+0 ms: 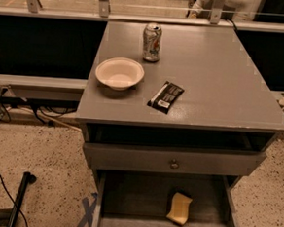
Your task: Pick sponge from middle drawer and place on counter
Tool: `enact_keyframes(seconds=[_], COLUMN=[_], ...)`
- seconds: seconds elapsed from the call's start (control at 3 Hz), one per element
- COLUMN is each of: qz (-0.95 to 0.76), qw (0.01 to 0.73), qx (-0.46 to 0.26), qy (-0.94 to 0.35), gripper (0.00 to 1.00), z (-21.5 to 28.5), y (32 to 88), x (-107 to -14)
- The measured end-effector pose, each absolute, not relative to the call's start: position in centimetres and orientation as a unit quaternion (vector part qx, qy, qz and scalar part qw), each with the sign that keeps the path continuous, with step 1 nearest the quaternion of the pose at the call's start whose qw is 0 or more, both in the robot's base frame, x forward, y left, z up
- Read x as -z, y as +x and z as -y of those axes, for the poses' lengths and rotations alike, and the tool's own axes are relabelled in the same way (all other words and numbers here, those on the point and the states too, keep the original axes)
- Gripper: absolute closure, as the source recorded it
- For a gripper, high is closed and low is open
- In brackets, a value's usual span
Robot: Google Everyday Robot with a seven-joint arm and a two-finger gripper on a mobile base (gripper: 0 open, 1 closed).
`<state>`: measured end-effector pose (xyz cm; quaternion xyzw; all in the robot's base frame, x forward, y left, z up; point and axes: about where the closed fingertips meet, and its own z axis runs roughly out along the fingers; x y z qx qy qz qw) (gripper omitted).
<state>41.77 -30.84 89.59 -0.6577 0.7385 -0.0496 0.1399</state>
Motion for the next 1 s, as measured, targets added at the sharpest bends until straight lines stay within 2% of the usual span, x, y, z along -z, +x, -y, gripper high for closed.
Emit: enact_keyframes(seconds=[1.0], qz=[-0.607], qw=[0.124], qx=[0.0], qy=[-0.785], gripper=[0.0], z=[28.1], y=[38.6], x=[-84.4])
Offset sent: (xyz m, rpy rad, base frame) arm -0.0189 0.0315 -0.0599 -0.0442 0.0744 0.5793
